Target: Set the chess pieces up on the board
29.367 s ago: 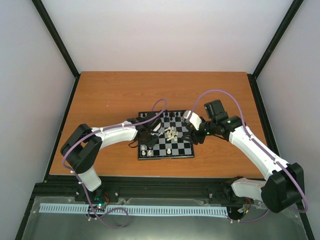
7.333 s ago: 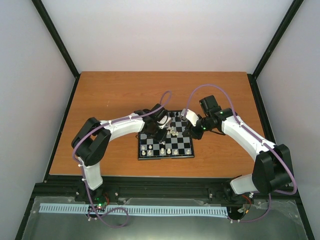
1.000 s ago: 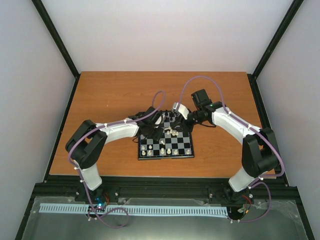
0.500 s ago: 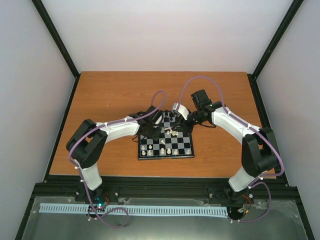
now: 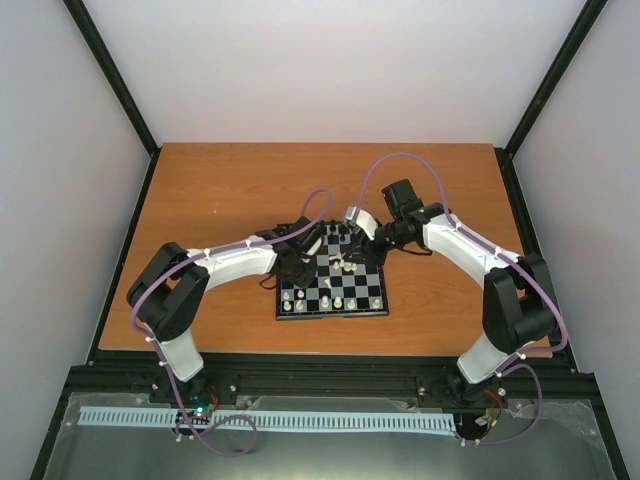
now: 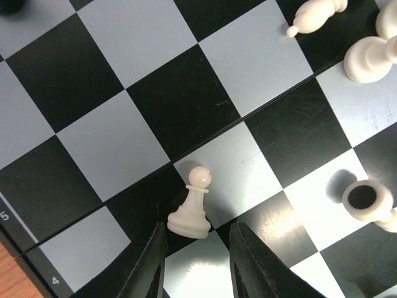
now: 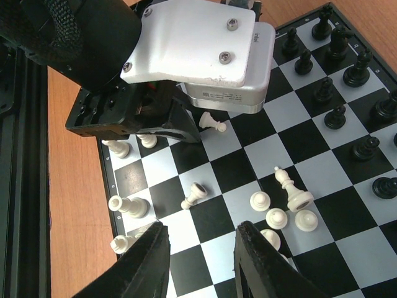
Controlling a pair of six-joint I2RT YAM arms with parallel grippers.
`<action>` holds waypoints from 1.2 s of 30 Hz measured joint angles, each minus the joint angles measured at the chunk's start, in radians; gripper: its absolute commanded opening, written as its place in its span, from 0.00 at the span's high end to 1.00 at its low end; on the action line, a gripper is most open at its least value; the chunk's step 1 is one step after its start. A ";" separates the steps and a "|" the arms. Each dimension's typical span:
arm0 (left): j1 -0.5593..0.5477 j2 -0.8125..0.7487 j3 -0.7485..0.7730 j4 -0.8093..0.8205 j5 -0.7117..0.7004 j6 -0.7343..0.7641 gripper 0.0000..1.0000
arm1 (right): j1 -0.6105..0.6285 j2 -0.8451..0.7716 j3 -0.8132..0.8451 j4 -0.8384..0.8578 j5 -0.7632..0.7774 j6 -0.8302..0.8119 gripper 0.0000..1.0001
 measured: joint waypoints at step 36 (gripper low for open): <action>-0.001 -0.083 -0.060 0.064 -0.029 0.043 0.91 | -0.135 0.031 0.094 -0.053 -0.108 0.063 0.68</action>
